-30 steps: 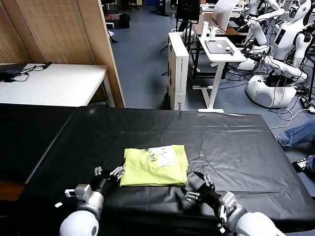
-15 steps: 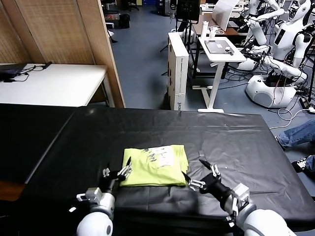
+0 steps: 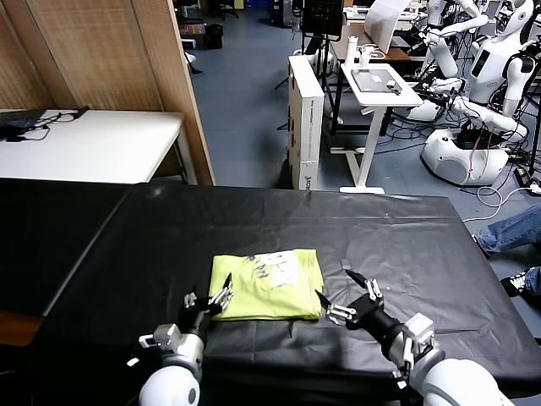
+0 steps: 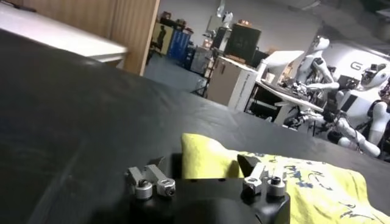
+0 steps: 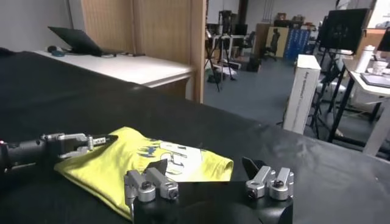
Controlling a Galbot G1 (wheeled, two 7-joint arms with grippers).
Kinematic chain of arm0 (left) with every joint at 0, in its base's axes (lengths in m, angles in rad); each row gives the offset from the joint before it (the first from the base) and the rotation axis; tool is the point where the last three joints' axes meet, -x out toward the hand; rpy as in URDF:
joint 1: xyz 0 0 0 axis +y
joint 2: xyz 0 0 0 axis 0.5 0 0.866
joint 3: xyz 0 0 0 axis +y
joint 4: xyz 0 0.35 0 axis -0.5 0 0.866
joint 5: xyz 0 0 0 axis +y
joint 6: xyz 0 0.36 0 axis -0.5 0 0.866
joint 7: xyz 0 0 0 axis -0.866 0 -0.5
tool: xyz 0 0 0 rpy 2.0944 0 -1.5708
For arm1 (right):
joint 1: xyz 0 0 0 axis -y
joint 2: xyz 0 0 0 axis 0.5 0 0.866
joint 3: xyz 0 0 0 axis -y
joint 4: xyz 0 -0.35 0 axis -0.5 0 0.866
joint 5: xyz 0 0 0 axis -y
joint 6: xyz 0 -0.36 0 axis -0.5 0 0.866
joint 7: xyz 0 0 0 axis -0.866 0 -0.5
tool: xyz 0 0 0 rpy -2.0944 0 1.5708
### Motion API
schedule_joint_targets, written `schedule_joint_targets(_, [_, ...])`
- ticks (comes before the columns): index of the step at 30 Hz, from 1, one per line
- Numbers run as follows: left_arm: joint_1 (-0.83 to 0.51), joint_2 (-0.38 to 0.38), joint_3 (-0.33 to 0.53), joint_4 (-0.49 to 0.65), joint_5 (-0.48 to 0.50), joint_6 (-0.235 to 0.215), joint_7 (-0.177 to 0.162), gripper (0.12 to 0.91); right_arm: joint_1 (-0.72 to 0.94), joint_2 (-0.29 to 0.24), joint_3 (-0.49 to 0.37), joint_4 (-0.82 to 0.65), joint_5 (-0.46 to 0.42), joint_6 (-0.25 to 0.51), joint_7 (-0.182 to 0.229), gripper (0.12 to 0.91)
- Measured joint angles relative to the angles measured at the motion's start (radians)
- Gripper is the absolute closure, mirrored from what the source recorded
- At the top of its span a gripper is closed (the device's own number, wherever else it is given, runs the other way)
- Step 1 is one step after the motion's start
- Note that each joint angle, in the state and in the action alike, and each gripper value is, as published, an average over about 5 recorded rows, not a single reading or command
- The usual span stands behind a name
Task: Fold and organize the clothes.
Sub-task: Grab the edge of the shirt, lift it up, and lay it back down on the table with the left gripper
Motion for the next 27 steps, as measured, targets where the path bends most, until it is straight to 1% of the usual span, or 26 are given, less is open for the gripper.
schedule_joint_targets(3, [0.002, 0.000, 0.000, 0.000, -0.028, 0.012, 0.001, 0.358, 0.001, 0.003, -0.002, -0.002, -0.002, 0.001, 0.000, 0.118])
schedule_joint_targets(4, [0.003, 0.000, 0.000, -0.002, -0.042, 0.019, 0.000, 0.434, 0.001, 0.004, -0.003, -0.004, -0.002, 0.001, 0.000, 0.118])
schedule_joint_targets(6, [0.005, 0.000, 0.000, -0.007, -0.071, 0.035, -0.003, 0.548, 0.003, 0.006, -0.006, -0.008, -0.004, 0.003, 0.000, 0.118])
schedule_joint_targets(7, [0.005, 0.000, 0.000, -0.009, -0.085, 0.042, -0.004, 0.624, 0.004, 0.007, -0.007, -0.010, -0.005, 0.003, 0.000, 0.118])
schedule_joint_targets(10, [0.005, -0.001, -0.002, -0.017, -0.126, 0.062, -0.008, 0.792, 0.005, 0.010, -0.008, -0.015, -0.009, 0.005, 0.000, 0.118])
schedule_joint_targets(11, [0.005, 0.000, -0.004, -0.021, -0.143, 0.071, -0.009, 0.829, 0.004, 0.011, -0.007, -0.016, -0.010, 0.005, 0.000, 0.118])
schedule_joint_targets(13, [0.004, 0.003, -0.009, -0.032, -0.170, 0.089, -0.013, 0.855, 0.002, 0.016, -0.007, -0.020, -0.014, 0.007, 0.000, 0.118])
schedule_joint_targets(16, [0.002, 0.016, -0.020, -0.050, -0.184, 0.110, -0.015, 0.842, -0.001, 0.023, -0.005, -0.026, -0.022, 0.014, 0.000, 0.118])
schedule_joint_targets(19, [0.000, 0.047, -0.034, -0.065, -0.192, 0.120, -0.018, 0.846, -0.001, 0.031, -0.001, -0.037, -0.034, 0.023, 0.000, 0.118])
schedule_joint_targets(22, [0.003, 0.105, -0.056, -0.081, -0.216, 0.126, -0.019, 0.846, -0.001, 0.044, 0.003, -0.052, -0.044, 0.029, 0.001, 0.118])
schedule_joint_targets(27, [0.022, 0.245, -0.120, -0.111, -0.295, 0.140, -0.018, 0.846, 0.002, 0.068, 0.005, -0.077, -0.056, 0.032, 0.005, 0.118])
